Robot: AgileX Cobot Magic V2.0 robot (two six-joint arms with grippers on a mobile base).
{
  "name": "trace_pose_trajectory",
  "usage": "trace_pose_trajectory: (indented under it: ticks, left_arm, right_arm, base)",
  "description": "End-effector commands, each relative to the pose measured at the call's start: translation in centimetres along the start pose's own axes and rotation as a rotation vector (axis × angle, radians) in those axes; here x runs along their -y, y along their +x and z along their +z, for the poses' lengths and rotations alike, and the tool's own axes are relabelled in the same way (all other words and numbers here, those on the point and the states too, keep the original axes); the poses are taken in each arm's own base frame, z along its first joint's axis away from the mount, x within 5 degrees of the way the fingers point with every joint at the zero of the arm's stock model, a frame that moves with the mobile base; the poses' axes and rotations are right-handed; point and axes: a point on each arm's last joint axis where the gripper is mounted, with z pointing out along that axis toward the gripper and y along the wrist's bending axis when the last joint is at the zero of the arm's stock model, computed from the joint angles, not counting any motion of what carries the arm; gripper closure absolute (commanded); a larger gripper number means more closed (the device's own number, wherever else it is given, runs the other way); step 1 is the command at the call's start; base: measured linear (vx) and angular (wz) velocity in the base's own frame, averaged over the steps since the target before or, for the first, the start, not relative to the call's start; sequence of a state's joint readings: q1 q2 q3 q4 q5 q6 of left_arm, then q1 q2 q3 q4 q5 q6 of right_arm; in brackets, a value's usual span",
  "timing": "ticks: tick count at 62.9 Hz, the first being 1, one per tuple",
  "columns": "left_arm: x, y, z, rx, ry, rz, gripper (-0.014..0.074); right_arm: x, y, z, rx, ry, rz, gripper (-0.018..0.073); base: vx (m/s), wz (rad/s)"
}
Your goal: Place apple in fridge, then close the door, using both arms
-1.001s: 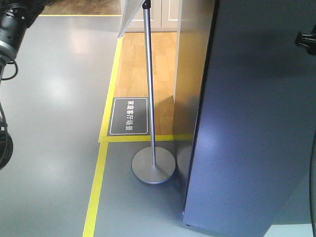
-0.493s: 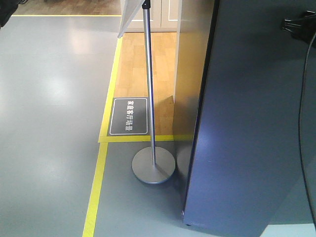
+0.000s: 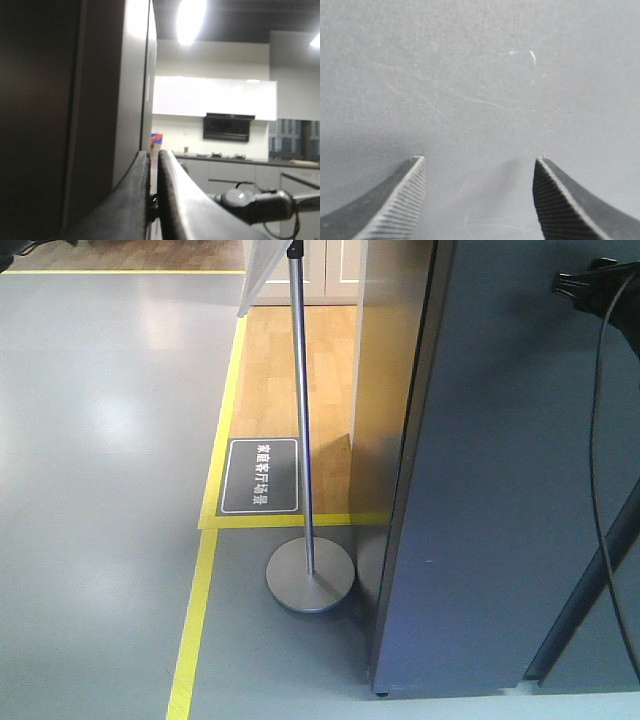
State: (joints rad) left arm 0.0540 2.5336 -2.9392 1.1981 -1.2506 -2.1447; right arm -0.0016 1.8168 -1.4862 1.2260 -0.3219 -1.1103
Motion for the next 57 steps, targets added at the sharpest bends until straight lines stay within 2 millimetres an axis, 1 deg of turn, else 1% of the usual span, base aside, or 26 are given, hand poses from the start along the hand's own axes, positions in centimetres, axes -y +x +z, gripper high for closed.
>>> trace_pose_trajectory:
  ticks: [1, 8, 14, 19, 23, 25, 32, 36, 39, 45, 52, 57]
  left_arm:
    - [5.4, -3.2, 1.3, -0.066, 0.170, 0.120, 0.0555]
    - [5.3, -3.1, 1.3, -0.080, 0.158, 0.125, 0.0555]
    - [5.3, -3.2, 1.3, -0.076, 0.161, 0.124, 0.0555]
    - [5.5, -3.4, 1.3, -0.060, 0.174, 0.119, 0.0555]
    - [5.7, -3.6, 1.3, -0.042, 0.188, 0.115, 0.0555]
    - [5.9, -3.8, 1.4, -0.032, 0.198, 0.114, 0.0555]
    - [6.6, -4.4, 1.5, -0.007, 0.223, 0.116, 0.0555]
    - [7.1, -4.9, 1.7, 0.003, 0.236, 0.122, 0.0555]
    - [7.4, -5.1, 1.8, 0.008, 0.241, 0.126, 0.0556]
    - [8.8, -6.1, 2.2, 0.006, 0.254, 0.155, 0.0569]
    - [10.6, -7.4, 2.8, 0.011, 0.261, 0.192, 0.0598]
    - [12.3, -8.6, 3.1, 0.013, 0.267, 0.229, 0.0605]
  right_arm:
    - [-1.6, -1.5, 0.9, 0.026, -0.115, -0.056, 0.0088]
    - [-2.0, -1.4, 1.4, 0.019, -0.143, -0.075, 0.0088]
    - [-1.9, -1.7, 1.2, 0.033, -0.135, -0.104, 0.0097]
    - [-1.7, -2.6, 0.6, 0.056, -0.133, -0.147, 0.0114]
    - [-1.7, -3.6, -0.2, 0.081, -0.138, -0.183, 0.0136]
    - [-1.7, -4.3, -0.7, 0.092, -0.151, -0.190, 0.0146]
    - [-1.9, -6.6, -2.8, 0.123, -0.226, -0.169, 0.0227]
    - [-2.2, -7.6, -4.0, 0.129, -0.284, -0.146, 0.0291]
    - [-2.4, -8.7, -5.3, 0.145, -0.332, -0.145, 0.0346]
    - [-2.5, -10.4, -7.3, 0.175, -0.394, -0.148, 0.0462]
    - [-2.7, -12.5, -10.4, 0.209, -0.492, -0.133, 0.0578]
    - [-2.7, -13.7, -12.4, 0.220, -0.559, -0.100, 0.0572]
  base:
    - [-0.01, -0.04]
    - [-0.01, -0.05]
    - [-0.03, -0.10]
    - [-0.03, -0.13]
    - [-0.03, -0.14]
    - [-0.03, -0.13]
    - [-0.02, -0.07]
    - [0.00, 0.00]
    - [0.00, 0.01]
    - [0.00, 0.01]
    - [0.00, 0.00]
    - [0.00, 0.00]
